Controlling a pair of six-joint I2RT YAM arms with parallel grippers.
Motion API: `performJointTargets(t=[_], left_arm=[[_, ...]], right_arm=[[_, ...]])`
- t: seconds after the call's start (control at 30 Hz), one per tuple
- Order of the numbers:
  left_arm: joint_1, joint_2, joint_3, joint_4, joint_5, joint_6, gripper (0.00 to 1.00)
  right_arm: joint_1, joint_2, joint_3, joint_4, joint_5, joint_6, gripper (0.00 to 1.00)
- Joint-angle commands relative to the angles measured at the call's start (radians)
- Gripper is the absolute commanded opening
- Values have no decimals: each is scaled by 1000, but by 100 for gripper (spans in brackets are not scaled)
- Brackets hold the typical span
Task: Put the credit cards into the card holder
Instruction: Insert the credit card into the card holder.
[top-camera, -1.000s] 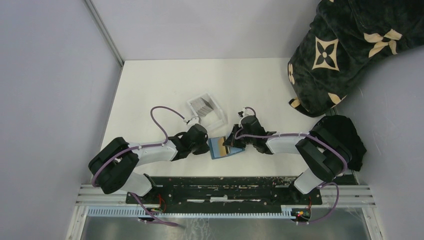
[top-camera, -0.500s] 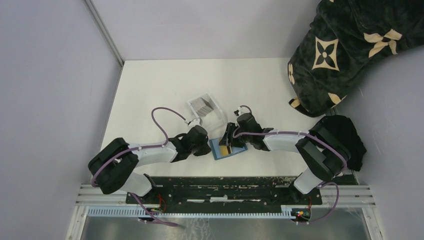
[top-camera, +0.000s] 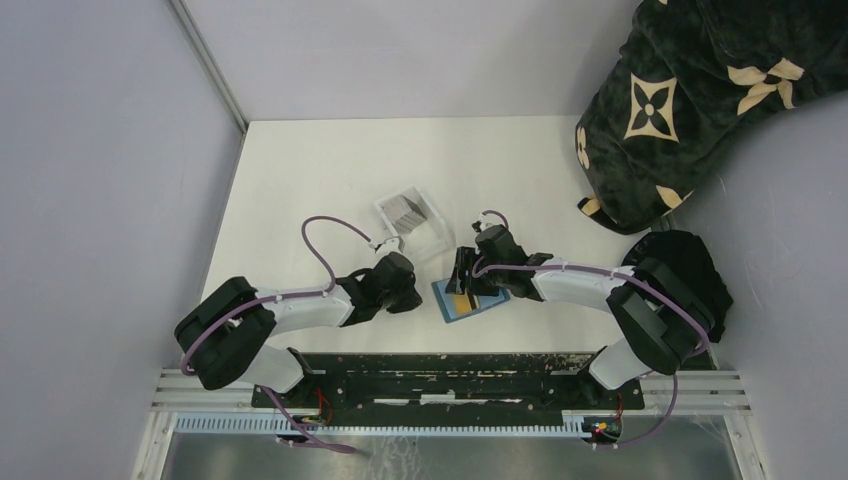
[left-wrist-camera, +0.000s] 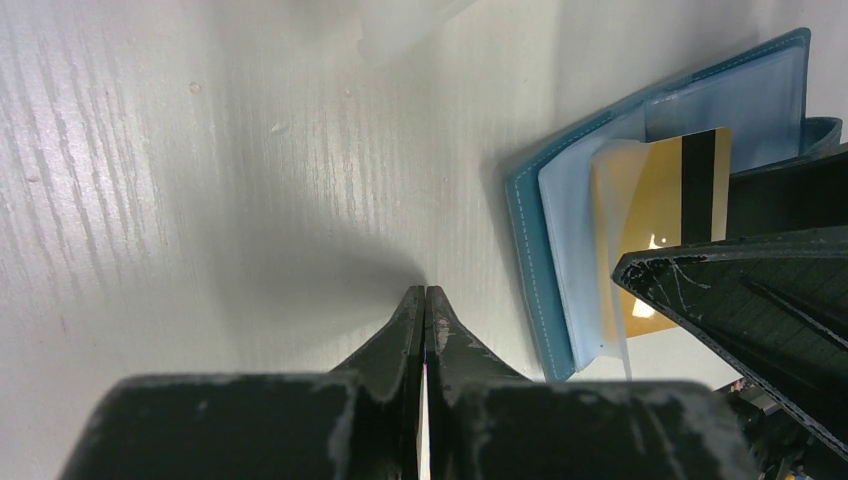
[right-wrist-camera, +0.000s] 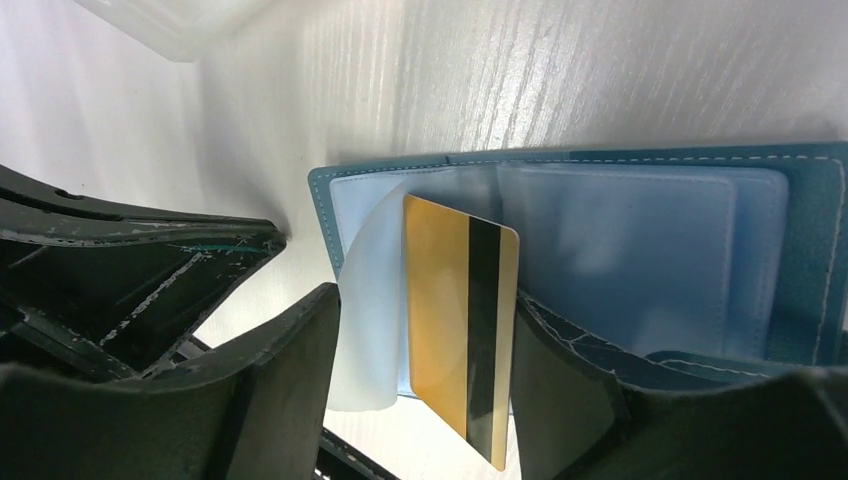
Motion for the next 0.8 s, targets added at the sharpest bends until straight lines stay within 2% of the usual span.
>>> performJointTargets(t=[0.0,0.4,0.77], left_arm=[[-4,-6,-17,-9,1,-31,4],[-5,31,16,31,36,-16,4],[-39,114,93,90,102,15,4]], right_arm=[[1,-15,15,-96,59,-31,69],[1,-21,75,-185,84,-87,72],[1,72,151,-266,65,-141,71]])
